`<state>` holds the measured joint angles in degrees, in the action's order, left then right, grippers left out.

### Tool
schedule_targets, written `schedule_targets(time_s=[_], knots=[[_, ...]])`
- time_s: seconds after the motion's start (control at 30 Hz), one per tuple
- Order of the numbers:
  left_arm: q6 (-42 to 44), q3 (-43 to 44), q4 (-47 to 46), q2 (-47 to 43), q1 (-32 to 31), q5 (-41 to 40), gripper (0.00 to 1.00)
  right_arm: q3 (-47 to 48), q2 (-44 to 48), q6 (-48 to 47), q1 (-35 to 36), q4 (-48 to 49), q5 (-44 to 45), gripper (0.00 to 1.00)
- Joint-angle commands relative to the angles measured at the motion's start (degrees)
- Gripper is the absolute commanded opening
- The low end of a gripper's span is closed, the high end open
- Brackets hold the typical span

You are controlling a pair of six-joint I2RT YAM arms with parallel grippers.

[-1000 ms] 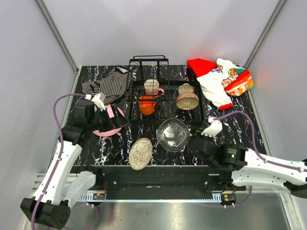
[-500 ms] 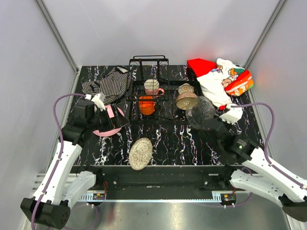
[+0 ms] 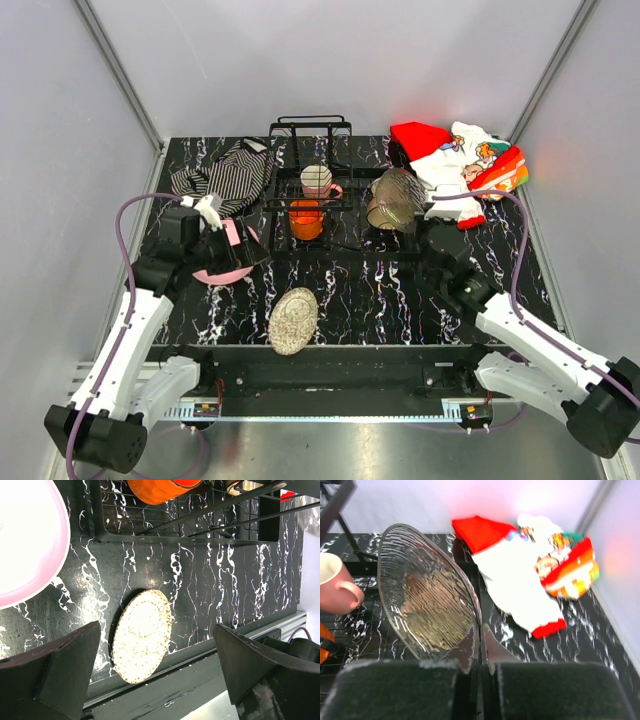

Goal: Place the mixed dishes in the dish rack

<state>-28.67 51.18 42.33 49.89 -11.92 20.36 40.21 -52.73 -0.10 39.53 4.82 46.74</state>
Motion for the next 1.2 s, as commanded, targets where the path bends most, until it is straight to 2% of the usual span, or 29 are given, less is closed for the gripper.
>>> schedule_targets(time_s=[0.0,0.2,0.27,0.43,0.6,0.67,0.87,1.0,1.17], knots=[[1.51,1.56,-2.69,0.56,0.41,0.38,0.99,-5.13,0.61,-20.86,-0.51,26.07,-6.66,0.0],[2.39,2.34,-2.42,1.97,0.41,0.56,0.99,-9.97,-0.97,-32.93,-0.86,37.26,-11.05,0.0],[2.56,2.79,-2.25,2.67,0.41,0.47,0.99,-10.06,-1.5,-36.53,-1.03,36.93,-15.96,0.0],[3.09,3.49,-2.25,3.9,0.5,0.12,0.99,-7.96,-2.82,-43.4,-1.12,31.31,-26.52,0.0],[2.91,3.14,-3.04,4.95,0.59,0.21,0.99,-5.06,0.69,-49.73,-1.12,17.53,-33.81,0.0],[2.83,2.96,-3.65,5.31,0.59,0.64,0.99,-4.09,2.53,-53.23,-1.21,11.57,-34.52,0.0],[2.91,2.7,-4.36,6.36,0.67,1.0,0.99,-2.06,2.9,-62.81,-1.21,4.68,-30.93,0.0],[2.83,2.17,-4.88,6.45,0.67,1.08,0.99,-2.24,0.44,-66.69,-1.21,3.88,-26.8,0.0],[3.0,1.82,-5.15,6.27,0.76,1.0,0.99,-2.85,-3.69,-68.1,-1.3,6.15,-26.53,0.0]])
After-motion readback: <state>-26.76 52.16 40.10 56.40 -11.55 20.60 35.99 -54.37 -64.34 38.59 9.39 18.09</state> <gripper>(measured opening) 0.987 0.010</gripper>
